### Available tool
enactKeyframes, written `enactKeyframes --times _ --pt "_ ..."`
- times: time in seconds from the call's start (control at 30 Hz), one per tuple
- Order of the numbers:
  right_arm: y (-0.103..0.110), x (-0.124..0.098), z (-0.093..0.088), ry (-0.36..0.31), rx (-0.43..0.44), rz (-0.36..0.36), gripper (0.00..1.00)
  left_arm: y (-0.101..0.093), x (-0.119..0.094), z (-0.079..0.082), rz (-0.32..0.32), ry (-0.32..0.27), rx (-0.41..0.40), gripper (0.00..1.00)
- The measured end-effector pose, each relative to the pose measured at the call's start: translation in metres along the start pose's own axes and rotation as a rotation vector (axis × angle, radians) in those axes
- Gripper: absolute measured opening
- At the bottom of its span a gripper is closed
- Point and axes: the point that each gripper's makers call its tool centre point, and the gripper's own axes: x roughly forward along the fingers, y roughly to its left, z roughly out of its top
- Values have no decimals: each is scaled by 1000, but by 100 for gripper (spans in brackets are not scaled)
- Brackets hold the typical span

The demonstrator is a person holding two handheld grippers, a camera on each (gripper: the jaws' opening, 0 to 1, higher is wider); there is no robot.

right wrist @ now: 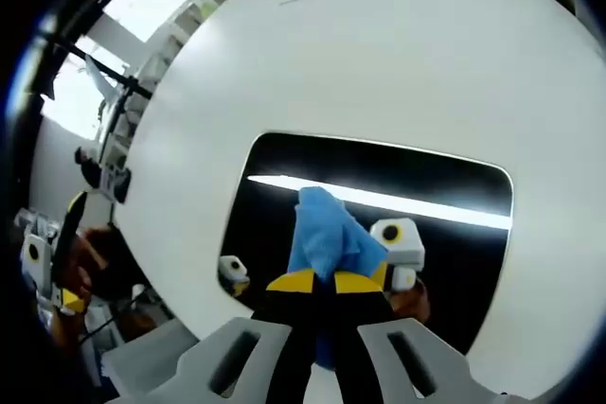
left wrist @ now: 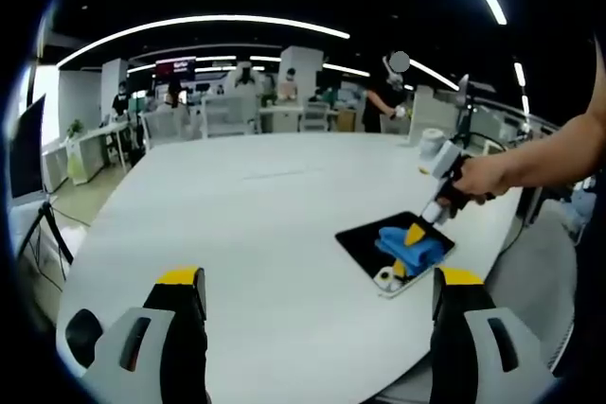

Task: Wipe the mirror surface with the cleaning cloth until all visible marks leave the cleaned area.

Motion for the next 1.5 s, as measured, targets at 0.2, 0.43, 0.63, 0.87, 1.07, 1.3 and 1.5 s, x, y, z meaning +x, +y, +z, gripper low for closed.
enactKeyframes --times 0.2,0.43,0.63,0.87,1.07,1.3,1.5 --pt "-4 4 9 7 5 -5 0 1 0 -3 0 10 5 100" --pt "-8 6 21 7 2 -14 0 1 -2 -6 4 16 4 100" --pt "-10 11 32 3 12 -16 0 1 -5 -5 6 13 6 100" --pt "-10 13 41 -6 5 -23 0 2 -8 -7 17 16 -2 100" --pt "-13 13 51 -11 -20 -41 0 -4 -11 -7 22 23 1 100" --pt "-15 11 53 -6 -32 -46 0 -8 -16 -3 28 31 12 100" --pt "-12 7 49 -4 -33 -36 0 -4 -17 0 41 30 13 100"
